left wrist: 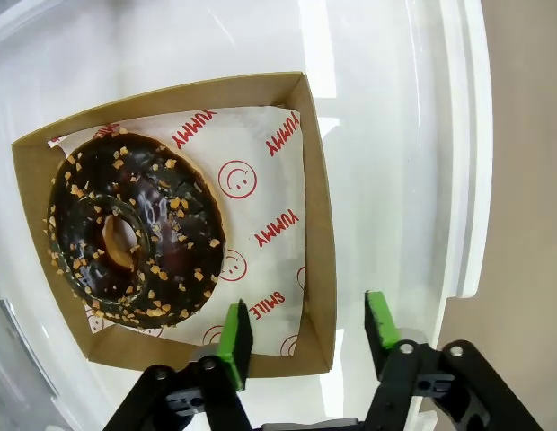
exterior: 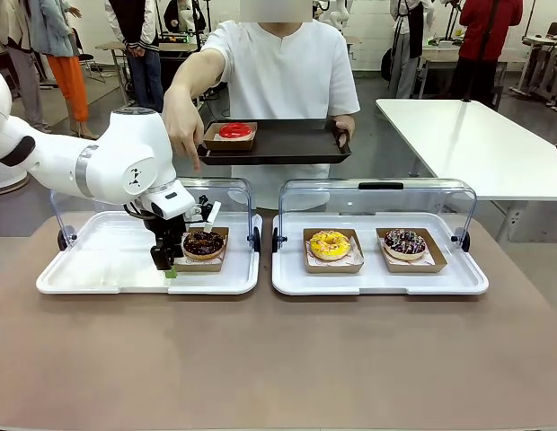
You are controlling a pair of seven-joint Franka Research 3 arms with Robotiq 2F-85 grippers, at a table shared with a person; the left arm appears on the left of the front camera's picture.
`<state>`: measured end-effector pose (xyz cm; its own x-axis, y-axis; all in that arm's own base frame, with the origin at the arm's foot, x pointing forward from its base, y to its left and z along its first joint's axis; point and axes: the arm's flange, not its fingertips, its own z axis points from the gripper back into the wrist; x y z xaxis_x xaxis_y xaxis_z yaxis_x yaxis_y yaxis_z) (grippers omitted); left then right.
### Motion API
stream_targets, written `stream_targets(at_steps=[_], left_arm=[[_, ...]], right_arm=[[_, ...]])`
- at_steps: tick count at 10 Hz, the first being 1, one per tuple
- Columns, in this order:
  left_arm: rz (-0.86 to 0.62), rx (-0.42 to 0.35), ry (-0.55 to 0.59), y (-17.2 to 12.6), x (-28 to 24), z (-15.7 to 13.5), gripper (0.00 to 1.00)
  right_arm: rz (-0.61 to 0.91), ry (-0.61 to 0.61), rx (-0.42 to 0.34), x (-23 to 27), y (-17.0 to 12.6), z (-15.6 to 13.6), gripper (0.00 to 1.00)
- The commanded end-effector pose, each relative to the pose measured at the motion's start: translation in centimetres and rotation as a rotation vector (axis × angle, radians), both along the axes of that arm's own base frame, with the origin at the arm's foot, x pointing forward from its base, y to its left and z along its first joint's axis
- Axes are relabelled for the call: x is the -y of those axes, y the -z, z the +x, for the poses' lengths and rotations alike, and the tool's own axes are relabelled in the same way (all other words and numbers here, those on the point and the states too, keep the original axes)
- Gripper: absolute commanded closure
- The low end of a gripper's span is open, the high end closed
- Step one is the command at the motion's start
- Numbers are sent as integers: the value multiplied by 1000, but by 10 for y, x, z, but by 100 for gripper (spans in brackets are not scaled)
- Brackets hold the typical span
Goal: Provide the desired donut to the person.
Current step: Pick up and lift the Paper togo box containing the Donut pointed at by the person.
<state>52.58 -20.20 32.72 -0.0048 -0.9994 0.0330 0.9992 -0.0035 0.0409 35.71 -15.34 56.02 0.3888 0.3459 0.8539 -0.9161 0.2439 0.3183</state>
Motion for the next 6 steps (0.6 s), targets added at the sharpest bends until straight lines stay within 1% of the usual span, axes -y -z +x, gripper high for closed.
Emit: stream_targets(at_steps=[1, 2, 3, 4, 6], left_arm=[[-10, 8, 3, 0, -1, 4, 100], [-12, 8, 3, 0, -1, 4, 100], [-16, 5, 1, 0, -1, 4, 89], [-19, -1, 0, 0, -1, 4, 98], [-22, -5, 3, 0, -2, 3, 100]], right_arm=[[16, -3, 11, 0, 0, 1, 0], [16, -3, 11, 0, 0, 1, 0], [16, -3, 11, 0, 0, 1, 0], [16, -3, 11, 0, 0, 1, 0], [16, -3, 11, 0, 0, 1, 0]])
